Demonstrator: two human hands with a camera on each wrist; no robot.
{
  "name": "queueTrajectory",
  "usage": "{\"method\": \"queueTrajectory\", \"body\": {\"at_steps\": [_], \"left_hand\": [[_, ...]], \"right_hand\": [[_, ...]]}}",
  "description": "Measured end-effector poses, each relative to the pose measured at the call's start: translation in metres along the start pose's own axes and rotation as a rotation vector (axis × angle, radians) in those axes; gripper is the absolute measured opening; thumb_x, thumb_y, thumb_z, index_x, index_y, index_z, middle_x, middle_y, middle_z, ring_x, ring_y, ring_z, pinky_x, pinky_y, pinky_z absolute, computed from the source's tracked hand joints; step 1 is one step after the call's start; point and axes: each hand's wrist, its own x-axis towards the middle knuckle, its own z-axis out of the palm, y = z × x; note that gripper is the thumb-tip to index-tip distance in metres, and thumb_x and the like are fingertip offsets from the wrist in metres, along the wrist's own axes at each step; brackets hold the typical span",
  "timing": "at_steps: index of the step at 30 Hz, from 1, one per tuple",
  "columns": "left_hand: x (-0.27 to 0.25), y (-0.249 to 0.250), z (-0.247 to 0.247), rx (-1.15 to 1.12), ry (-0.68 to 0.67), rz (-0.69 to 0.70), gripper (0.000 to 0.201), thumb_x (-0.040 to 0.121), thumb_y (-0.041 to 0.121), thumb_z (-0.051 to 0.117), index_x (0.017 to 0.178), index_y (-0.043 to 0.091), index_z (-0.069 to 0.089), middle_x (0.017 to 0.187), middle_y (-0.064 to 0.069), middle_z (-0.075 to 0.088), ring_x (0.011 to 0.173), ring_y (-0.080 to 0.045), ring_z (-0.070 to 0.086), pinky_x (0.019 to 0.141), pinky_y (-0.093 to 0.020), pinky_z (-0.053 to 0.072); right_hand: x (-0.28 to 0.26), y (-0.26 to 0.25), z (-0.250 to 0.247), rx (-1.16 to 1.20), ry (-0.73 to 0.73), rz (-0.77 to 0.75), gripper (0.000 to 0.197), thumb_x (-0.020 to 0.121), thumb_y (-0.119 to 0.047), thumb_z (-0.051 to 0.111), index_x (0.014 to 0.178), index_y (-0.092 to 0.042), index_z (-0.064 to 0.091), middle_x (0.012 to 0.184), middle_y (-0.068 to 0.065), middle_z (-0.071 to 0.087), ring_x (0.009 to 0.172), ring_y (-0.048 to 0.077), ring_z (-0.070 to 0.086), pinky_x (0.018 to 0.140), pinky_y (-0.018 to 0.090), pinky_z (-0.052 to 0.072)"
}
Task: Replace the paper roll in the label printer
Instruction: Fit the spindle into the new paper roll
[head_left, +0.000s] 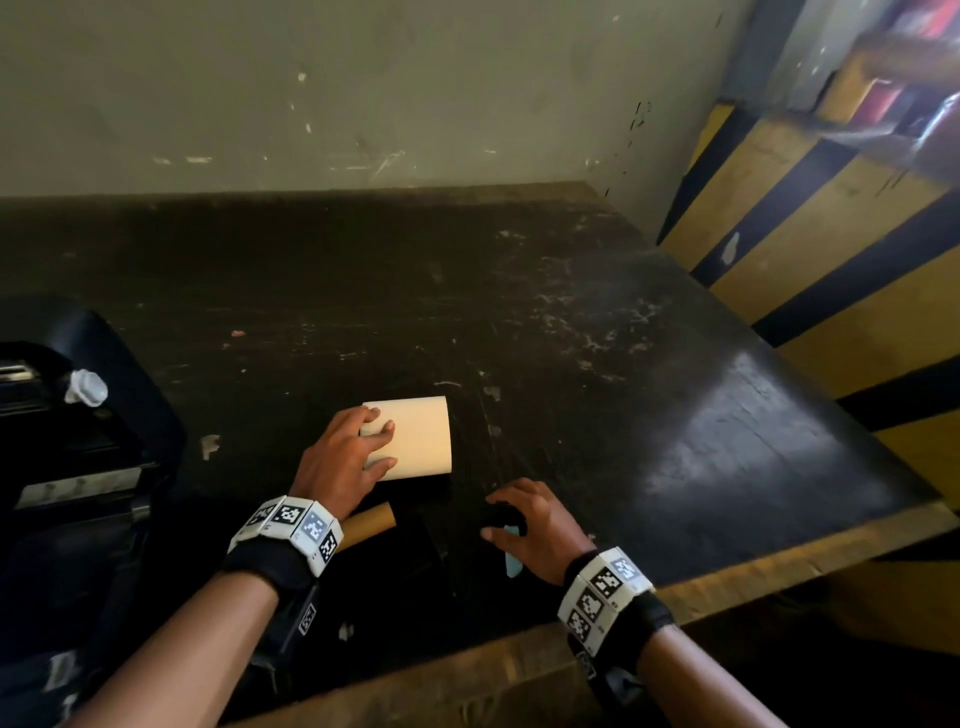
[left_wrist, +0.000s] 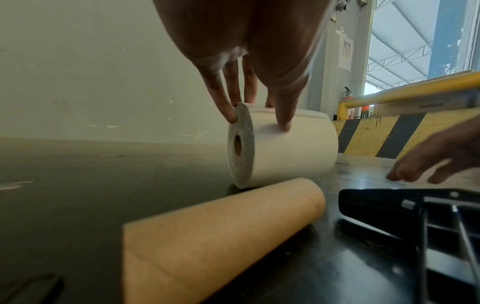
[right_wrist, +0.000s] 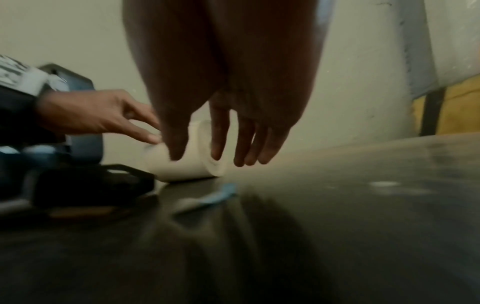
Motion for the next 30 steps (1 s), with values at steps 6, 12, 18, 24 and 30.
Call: {"method": "queueTrajectory", "body": {"at_steps": [6, 12, 18, 24, 30], "left_hand": [[-0.001, 0.001, 0.001, 0.0, -0.003, 0.019, 0.045, 0.084, 0.022, 0.064, 0.127, 0.014, 0.053, 0.139, -0.005, 0.041, 0.135, -0.018, 0.029, 0.102, -0.039, 0.04], [0.005, -0.008, 0.001, -0.009, -0.023, 0.102, 0.043, 0.082, 0.014, 0.066, 0.123, 0.009, 0.056, 0.14, -0.011, 0.041, 0.136, -0.025, 0.028, 0.11, -0.039, 0.032], [0.015, -0.021, -0.003, 0.05, -0.084, 0.244, 0.044, 0.081, 0.017, 0.067, 0.122, 0.005, 0.056, 0.15, -0.009, 0.032, 0.139, -0.026, 0.025, 0.108, -0.03, 0.019], [0.021, -0.038, -0.011, 0.258, -0.082, 0.438, 0.043, 0.066, 0.014, 0.081, 0.105, 0.005, 0.067, 0.13, -0.014, 0.057, 0.125, -0.028, 0.045, 0.097, -0.043, 0.038], [0.017, -0.052, -0.005, 0.323, -0.064, 0.521, 0.05, 0.059, 0.014, 0.085, 0.105, 0.005, 0.066, 0.127, -0.015, 0.059, 0.137, -0.015, 0.023, 0.078, -0.052, 0.057]], "right_hand": [[0.014, -0.044, 0.032, 0.111, -0.207, 0.168, 0.058, 0.073, -0.059, 0.064, 0.117, -0.022, 0.058, 0.11, 0.002, 0.065, 0.098, 0.018, 0.063, 0.086, 0.034, 0.053], [0.012, -0.043, 0.034, 0.195, -0.075, 0.166, 0.034, 0.079, -0.035, 0.071, 0.104, -0.012, 0.066, 0.095, 0.005, 0.067, 0.083, 0.013, 0.06, 0.073, 0.021, 0.049], [-0.012, -0.004, -0.01, 0.404, 0.275, 0.216, 0.023, 0.077, -0.03, 0.075, 0.09, -0.013, 0.068, 0.082, 0.001, 0.069, 0.07, 0.011, 0.064, 0.059, 0.016, 0.051], [-0.02, 0.027, -0.034, 0.448, 0.573, 0.357, 0.02, 0.08, -0.027, 0.073, 0.09, -0.011, 0.066, 0.085, 0.005, 0.07, 0.076, 0.018, 0.066, 0.073, 0.038, 0.058], [0.009, 0.02, -0.022, 0.483, 0.574, 0.422, 0.019, 0.081, -0.028, 0.071, 0.09, -0.012, 0.064, 0.083, 0.003, 0.068, 0.072, 0.018, 0.067, 0.069, 0.039, 0.06]]}}
